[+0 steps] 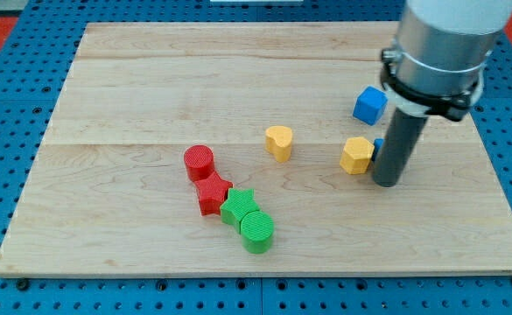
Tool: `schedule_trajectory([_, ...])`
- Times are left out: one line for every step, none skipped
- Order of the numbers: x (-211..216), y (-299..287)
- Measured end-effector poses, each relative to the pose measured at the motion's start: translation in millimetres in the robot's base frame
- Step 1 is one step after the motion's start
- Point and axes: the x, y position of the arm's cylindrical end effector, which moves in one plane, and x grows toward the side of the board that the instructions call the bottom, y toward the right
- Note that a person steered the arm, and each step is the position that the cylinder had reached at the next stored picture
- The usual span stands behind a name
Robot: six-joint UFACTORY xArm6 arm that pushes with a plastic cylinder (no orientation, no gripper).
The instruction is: Touch the right side blue triangle
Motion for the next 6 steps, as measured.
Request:
schedule_trajectory([18,26])
schedule_trajectory([37,26])
schedule_trajectory([38,26])
schedule_trajectory([38,26])
schedule_trajectory([3,13])
schedule_trajectory([-5,2])
